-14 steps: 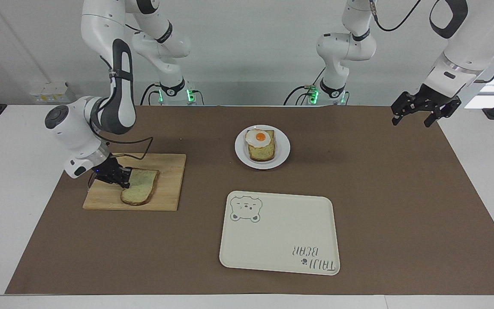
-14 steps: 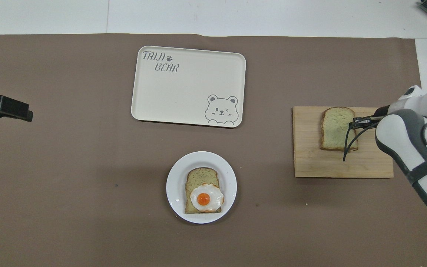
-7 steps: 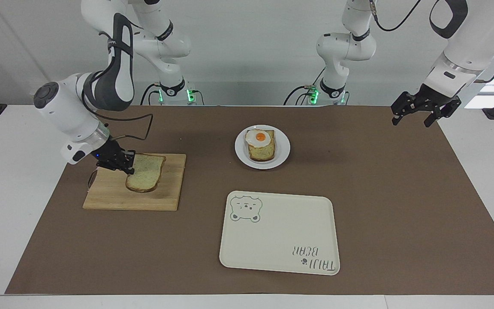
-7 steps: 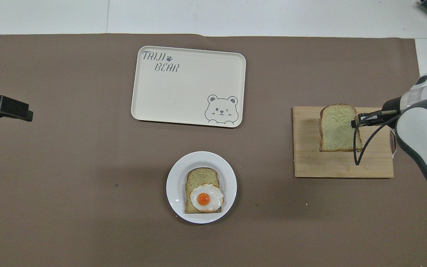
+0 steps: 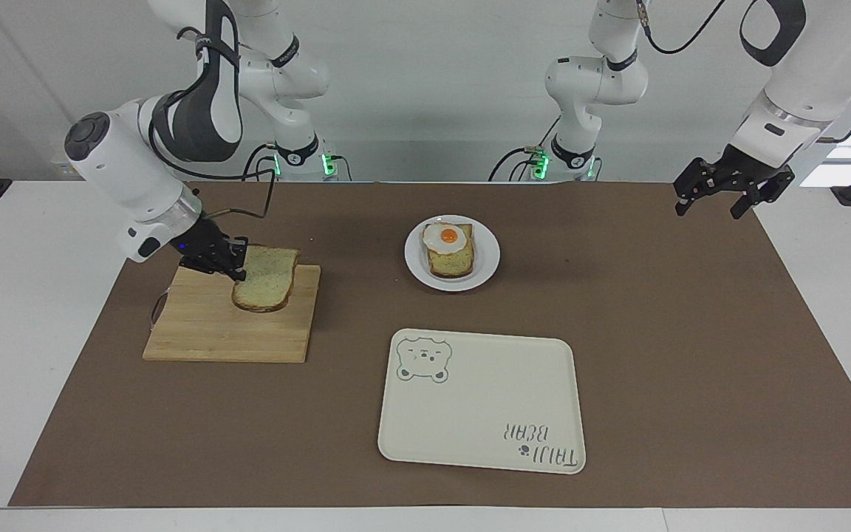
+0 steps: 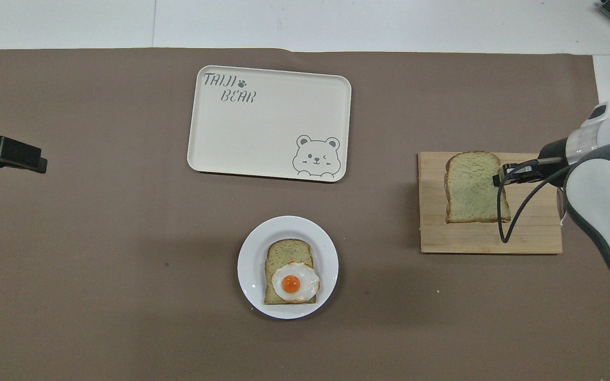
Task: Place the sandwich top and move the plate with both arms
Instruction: 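Lift the bread slice with the right gripper toward the white plate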
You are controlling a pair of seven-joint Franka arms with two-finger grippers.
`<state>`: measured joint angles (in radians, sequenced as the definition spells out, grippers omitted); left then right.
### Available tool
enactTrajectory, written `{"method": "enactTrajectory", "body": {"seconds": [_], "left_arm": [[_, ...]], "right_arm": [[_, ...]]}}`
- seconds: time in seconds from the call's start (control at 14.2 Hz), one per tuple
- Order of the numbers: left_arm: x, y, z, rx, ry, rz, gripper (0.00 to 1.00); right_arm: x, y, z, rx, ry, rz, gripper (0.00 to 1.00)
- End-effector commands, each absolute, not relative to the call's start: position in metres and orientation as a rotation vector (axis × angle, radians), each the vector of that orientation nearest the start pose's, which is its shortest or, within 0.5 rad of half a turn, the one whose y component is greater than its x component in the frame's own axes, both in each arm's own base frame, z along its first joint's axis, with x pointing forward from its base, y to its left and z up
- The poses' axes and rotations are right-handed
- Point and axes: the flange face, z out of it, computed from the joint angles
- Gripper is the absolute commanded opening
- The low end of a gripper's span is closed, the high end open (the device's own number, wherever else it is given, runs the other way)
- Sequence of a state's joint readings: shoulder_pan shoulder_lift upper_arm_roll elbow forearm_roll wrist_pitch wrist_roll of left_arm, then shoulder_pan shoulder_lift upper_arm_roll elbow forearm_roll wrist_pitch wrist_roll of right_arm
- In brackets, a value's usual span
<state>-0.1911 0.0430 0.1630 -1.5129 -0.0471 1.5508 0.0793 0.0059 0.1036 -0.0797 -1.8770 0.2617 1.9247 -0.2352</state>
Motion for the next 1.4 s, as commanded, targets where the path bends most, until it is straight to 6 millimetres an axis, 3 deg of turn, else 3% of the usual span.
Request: {"method": "enactTrajectory", "body": {"seconds": [0.0, 0.07, 0.28, 0.7, 0.84, 1.05, 1.33], "left_arm": [[0.562, -0.021, 0.629, -3.167, 0.181, -0.002, 1.0], [0.562, -0.021, 0.629, -3.167, 0.181, -0.002, 1.0], [0.562, -0.021, 0.629, -3.167, 0.181, -0.004, 1.0], [0.562, -0.021, 0.629, -3.167, 0.181, -0.004, 1.0], [0.562, -0.021, 0.629, -3.167, 0.181, -0.002, 1.0], [0.562, -0.021, 0.629, -3.167, 0.181, -0.002, 1.0], [0.562, -0.021, 0.629, -3.167, 0.181, -0.002, 1.0]], "right_arm": [[0.58, -0.01, 0.456, -2.894, -0.044, 0.044, 0.0], [0.58, 0.004, 0.456, -2.895, -0.033, 0.057, 0.0], [0.576, 0.022, 0.455, -2.894, 0.004, 0.081, 0.0], [0.564, 0.1, 0.459, -2.887, -0.098, 0.113, 0.0], [0.549, 0.139, 0.457, -2.879, -0.185, 0.141, 0.0], [0.532, 0.203, 0.455, -2.891, -0.155, 0.169, 0.0], [0.505, 0.26, 0.422, -2.846, -0.144, 0.227, 0.0]]}}
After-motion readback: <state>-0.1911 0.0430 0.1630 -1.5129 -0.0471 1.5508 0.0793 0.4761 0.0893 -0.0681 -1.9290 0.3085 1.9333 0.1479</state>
